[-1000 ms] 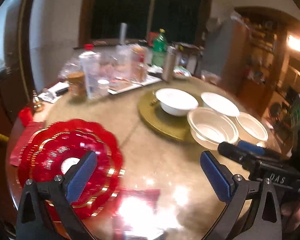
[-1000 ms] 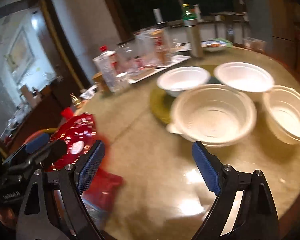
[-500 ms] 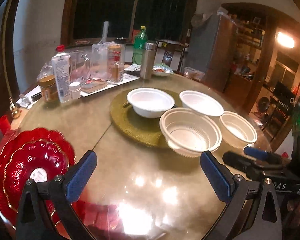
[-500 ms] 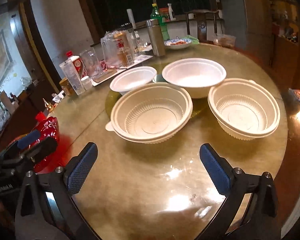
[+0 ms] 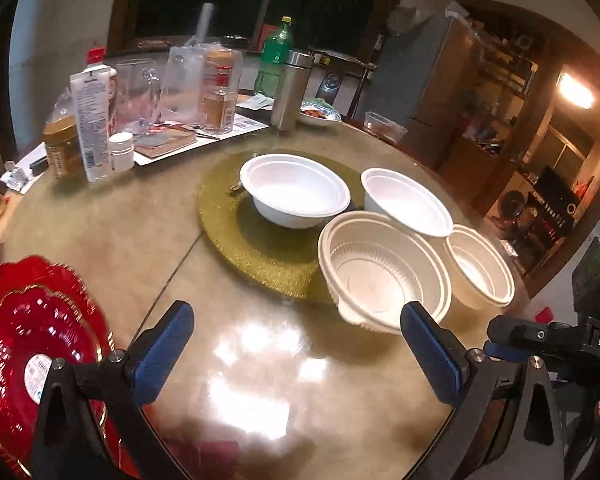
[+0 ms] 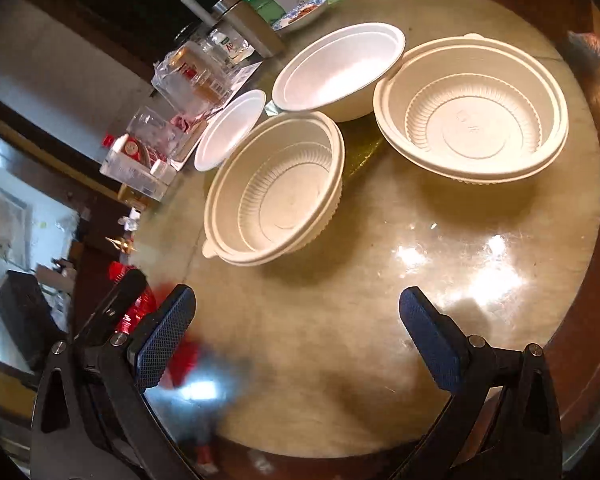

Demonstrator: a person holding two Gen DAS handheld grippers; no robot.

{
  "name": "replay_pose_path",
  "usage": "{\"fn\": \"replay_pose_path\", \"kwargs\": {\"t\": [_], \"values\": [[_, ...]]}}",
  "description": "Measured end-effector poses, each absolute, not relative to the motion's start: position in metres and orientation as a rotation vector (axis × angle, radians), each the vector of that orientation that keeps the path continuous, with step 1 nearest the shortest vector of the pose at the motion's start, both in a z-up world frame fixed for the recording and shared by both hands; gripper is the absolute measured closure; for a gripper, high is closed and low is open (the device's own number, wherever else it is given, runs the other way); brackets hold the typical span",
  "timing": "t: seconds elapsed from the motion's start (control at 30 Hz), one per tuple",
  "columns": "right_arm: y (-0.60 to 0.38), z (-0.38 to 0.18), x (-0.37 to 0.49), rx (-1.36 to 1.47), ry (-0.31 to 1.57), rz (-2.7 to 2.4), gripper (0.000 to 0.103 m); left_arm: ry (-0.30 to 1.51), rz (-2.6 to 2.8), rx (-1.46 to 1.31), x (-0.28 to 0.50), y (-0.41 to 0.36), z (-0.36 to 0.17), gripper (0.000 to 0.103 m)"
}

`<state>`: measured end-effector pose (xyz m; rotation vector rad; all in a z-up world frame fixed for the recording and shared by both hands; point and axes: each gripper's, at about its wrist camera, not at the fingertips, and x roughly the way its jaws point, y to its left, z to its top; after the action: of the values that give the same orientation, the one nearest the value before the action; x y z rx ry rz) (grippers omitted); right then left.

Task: Organize plates and bowls
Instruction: 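Grasp the rim of the beige plastic bowl with the right tool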

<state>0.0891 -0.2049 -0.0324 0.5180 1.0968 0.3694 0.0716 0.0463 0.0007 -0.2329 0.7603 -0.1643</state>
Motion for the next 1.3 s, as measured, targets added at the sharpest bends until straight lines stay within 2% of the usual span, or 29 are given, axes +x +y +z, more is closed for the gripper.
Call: {"fn": "replay_pose_path", "kwargs": {"t": [0.5, 0.6, 0.63, 0.73, 0.83, 0.9, 0.93, 0.97, 1.03, 1.13, 1.17, 1.2, 1.23, 1.27, 1.3], "values": [[-0.206, -0.050, 0.139, 0.651, 1.141, 0.372, 0.001, 0.859, -0.142, -0.190, 0.121, 0.016, -0.012, 0.001], [-0.207, -0.055, 0.142, 0.686, 1.138, 0.366, 0.005, 0.878, -0.132, -0.188, 0.130, 0.012, -0.016, 0.001], [-0.207, -0.055, 0.143, 0.692, 1.134, 0.363, 0.006, 0.878, -0.137, -0.191, 0.132, 0.010, -0.017, 0.001], [-0.206, -0.059, 0.149, 0.704, 1.137, 0.373, 0.026, 0.884, -0.145, -0.197, 0.137, 0.006, -0.021, 0.001], [-0.203, -0.064, 0.153, 0.708, 1.155, 0.373, 0.035, 0.894, -0.154, -0.200, 0.142, 0.002, -0.027, 0.002], [-0.201, -0.065, 0.153, 0.698, 1.153, 0.362, 0.037, 0.903, -0.160, -0.200, 0.144, -0.001, -0.029, 0.004], [-0.201, -0.065, 0.154, 0.694, 1.150, 0.356, 0.039, 0.906, -0.164, -0.200, 0.146, -0.002, -0.031, 0.007], [-0.200, -0.066, 0.155, 0.687, 1.149, 0.347, 0.049, 0.910, -0.173, -0.204, 0.146, -0.002, -0.032, 0.014], [-0.198, -0.066, 0.157, 0.662, 1.158, 0.325, 0.063, 0.926, -0.189, -0.216, 0.150, -0.003, -0.035, 0.019], [-0.197, -0.068, 0.161, 0.635, 1.168, 0.302, 0.073, 0.950, -0.201, -0.215, 0.154, -0.005, -0.040, 0.035], [-0.198, -0.070, 0.162, 0.634, 1.169, 0.290, 0.077, 0.956, -0.196, -0.214, 0.154, -0.005, -0.042, 0.046], [-0.199, -0.071, 0.162, 0.634, 1.167, 0.284, 0.078, 0.959, -0.182, -0.213, 0.155, -0.003, -0.044, 0.063], [-0.201, -0.071, 0.161, 0.630, 1.164, 0.273, 0.083, 0.964, -0.169, -0.214, 0.155, -0.002, -0.044, 0.072], [-0.202, -0.071, 0.161, 0.625, 1.156, 0.264, 0.083, 0.974, -0.157, -0.224, 0.156, 0.001, -0.046, 0.081], [-0.202, -0.070, 0.160, 0.619, 1.150, 0.257, 0.083, 0.975, -0.165, -0.239, 0.156, 0.003, -0.046, 0.082]]}}
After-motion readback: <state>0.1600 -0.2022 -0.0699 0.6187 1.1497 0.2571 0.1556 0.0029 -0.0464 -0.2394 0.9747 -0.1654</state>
